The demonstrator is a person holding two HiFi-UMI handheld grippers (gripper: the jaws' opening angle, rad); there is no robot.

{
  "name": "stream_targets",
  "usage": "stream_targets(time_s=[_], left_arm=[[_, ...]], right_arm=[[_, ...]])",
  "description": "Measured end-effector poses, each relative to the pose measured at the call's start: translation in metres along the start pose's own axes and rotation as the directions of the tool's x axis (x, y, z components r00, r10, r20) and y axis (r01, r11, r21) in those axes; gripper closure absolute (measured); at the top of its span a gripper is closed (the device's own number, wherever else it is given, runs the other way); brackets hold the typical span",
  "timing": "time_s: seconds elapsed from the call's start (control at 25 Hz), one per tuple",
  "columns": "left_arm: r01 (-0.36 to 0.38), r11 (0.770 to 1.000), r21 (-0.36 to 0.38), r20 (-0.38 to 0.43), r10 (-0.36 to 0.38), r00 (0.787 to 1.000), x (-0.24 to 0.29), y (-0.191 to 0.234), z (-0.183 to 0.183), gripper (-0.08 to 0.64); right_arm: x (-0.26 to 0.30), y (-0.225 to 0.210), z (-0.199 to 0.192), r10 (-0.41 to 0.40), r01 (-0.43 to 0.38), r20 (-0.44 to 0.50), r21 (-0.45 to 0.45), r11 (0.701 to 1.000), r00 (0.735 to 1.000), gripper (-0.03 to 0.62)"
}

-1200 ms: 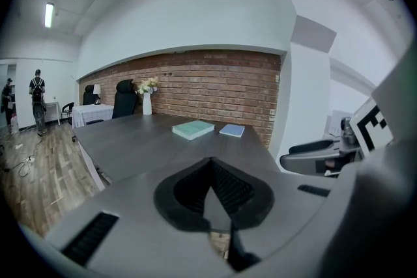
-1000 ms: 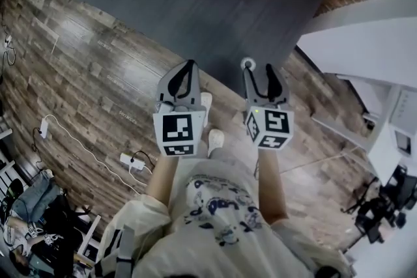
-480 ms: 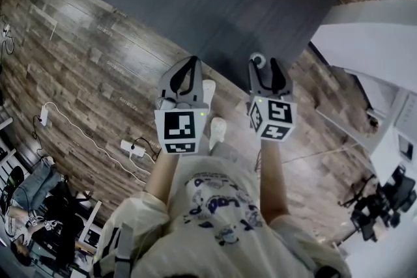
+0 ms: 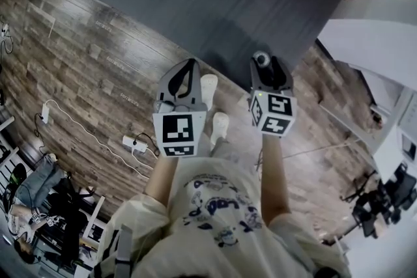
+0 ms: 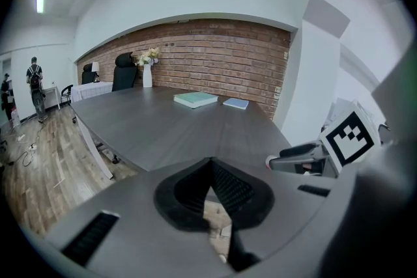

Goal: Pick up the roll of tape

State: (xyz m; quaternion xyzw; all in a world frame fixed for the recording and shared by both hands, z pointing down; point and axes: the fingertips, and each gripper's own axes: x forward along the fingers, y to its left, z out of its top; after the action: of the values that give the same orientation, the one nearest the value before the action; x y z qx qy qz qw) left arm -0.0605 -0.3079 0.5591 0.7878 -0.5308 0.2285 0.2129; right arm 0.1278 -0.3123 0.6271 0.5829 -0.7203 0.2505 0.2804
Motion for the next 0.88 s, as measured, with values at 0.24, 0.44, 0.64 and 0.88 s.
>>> stream_targets(time_s=[0.24,0.44,0.64,0.88], left_arm=[[0.005,1.0,-0.002,-0.014,-0.005,1.0,0.002,-0.001,-0.005,0.559],[0.004,1.0,-0.007,-0.017,-0.004,1.0,0.003,-0.002,-0.006,0.559],[-0.001,1.0,-0.009,-0.014,0.001,1.0,0.002,-0.002,-0.006,0.559],[-0.006,1.0,-0.001,0.014,0.006,1.0,-0.004,-0.003,0.006,0.558]], right_arm=[[0.004,-0.001,-0.004,-0.016,0.016,-0.039,-0.014,1.0,0.999,0.383],[0.003,-0.002,-0.005,-0.031,0.03,-0.033,-0.034,0.999,0.999,0.383],[0.004,0.0,-0.006,-0.037,0.036,-0.024,-0.047,0.998,0.999,0.391],[-0.004,0.001,0.002,-0.043,0.043,0.004,-0.02,0.999,0.999,0.396]])
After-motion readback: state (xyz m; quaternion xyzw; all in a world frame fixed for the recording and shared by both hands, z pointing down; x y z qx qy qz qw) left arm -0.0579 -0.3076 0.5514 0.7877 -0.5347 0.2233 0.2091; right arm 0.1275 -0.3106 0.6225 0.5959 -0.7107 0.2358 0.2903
